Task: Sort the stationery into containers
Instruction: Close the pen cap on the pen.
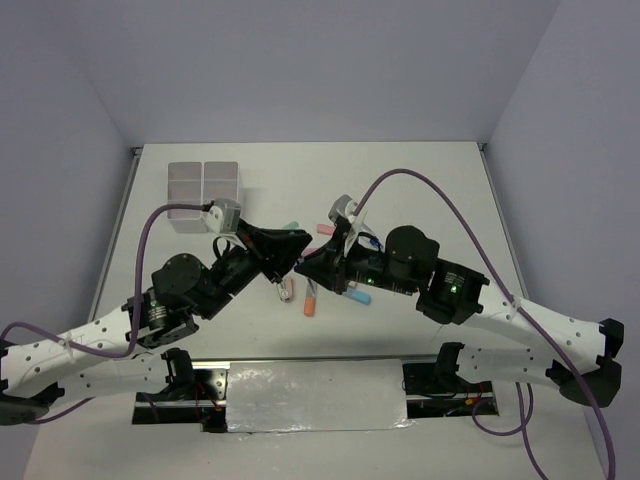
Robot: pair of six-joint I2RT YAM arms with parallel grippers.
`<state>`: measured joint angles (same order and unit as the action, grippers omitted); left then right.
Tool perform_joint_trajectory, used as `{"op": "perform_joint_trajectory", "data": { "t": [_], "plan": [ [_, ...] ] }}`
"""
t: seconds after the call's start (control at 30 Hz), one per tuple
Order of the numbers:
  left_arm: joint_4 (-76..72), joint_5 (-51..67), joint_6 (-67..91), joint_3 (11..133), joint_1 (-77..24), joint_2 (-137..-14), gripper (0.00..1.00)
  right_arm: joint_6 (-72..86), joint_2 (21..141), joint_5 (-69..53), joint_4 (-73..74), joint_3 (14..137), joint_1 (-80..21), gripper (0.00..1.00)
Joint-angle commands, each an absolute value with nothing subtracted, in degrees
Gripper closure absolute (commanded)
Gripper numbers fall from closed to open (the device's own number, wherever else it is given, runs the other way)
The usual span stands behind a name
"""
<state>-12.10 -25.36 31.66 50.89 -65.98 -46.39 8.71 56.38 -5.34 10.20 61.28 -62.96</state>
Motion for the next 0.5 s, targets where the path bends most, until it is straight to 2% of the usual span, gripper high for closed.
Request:
{"op": "perform_joint_trajectory", "data": {
  "t": [0.0,0.1,0.13,0.3,0.47],
  "plan": [
    [-1.9,-25.1,27.2,55.8,-66.2,-46.9,0.70,9.7,53.9,-6.3,-3.4,59.6,-65.2,1.00],
    [-1.1,-24.3,26.1,58.0,-66.2,-47.4,0.66,10.5,53.8,-5.9,-4.1,58.4,-65.5,1.00],
    [-1.1,-23.9,26.2,58.0,-66.2,-47.4,0.61,10.6,53.9,-5.5,-4.2,58.3,-65.5,1.00],
    [-1.2,-23.6,27.0,55.5,-66.2,-46.9,0.60,10.1,54.4,-2.4,-4.0,58.8,-65.5,1.00],
    [-0.4,-23.1,27.7,54.5,-66.3,-47.0,0.51,9.1,55.7,-0.1,-2.5,60.4,-65.4,1.00]
  ]
}}
